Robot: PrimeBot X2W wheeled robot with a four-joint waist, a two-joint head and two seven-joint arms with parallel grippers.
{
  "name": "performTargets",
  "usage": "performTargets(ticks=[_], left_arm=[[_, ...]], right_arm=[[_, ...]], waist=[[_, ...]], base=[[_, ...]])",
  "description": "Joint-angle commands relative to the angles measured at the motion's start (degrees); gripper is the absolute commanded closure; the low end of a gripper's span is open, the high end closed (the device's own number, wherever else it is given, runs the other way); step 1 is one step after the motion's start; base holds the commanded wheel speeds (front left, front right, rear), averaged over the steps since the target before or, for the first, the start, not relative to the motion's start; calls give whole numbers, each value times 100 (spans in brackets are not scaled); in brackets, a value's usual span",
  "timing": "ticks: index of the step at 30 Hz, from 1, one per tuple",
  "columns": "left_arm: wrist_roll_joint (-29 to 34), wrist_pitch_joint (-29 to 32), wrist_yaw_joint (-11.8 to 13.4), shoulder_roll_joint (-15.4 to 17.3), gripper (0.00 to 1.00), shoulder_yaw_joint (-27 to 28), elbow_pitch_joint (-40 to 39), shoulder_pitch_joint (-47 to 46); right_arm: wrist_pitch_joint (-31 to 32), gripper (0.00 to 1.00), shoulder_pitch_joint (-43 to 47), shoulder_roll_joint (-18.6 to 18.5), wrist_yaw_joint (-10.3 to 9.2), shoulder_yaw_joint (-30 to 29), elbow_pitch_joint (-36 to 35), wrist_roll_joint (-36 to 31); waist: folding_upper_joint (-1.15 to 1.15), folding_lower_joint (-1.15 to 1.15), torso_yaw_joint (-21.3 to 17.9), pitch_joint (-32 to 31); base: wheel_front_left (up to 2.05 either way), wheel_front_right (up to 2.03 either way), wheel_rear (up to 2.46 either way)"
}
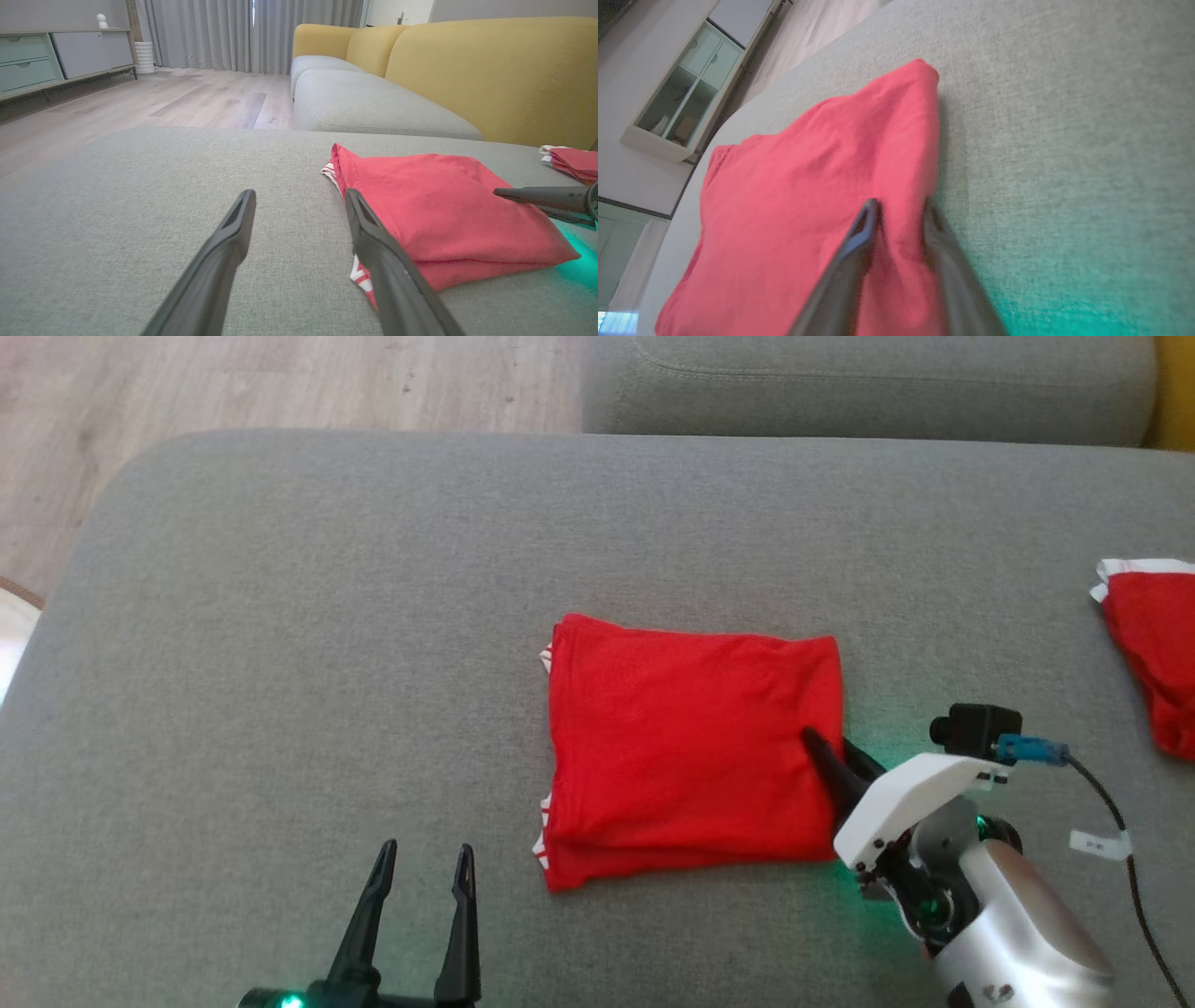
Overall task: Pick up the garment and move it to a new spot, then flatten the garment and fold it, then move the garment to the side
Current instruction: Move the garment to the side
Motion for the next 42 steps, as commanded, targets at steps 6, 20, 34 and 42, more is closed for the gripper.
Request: performTargets(ticks=[6,20,34,42], left_arm=[[64,-55,-129,-61,0,163,-319,-272],[174,-55,-62,-61,0,471,-613,-639],[415,-55,-257,-54,0,594,-791,-1181],[450,-55,-286,-55,0,621,-730,-1275]], right_arm=[[-45,100,-194,-457,37,271,-700,659],[626,100,-981,-2559,37,-99,-1677,149],[1200,100,-1576,-3743,37,-832,-2096,-358],[1269,100,-1523,-3891,37,-1333,-2124,-722]], waist=[[0,-1,-234,89],[0,-1,-1084,884],[0,-1,-1354,1630],[0,-1,-1318,1723]], base=[[0,0,0],[0,0,0],[0,0,0],[0,0,0]])
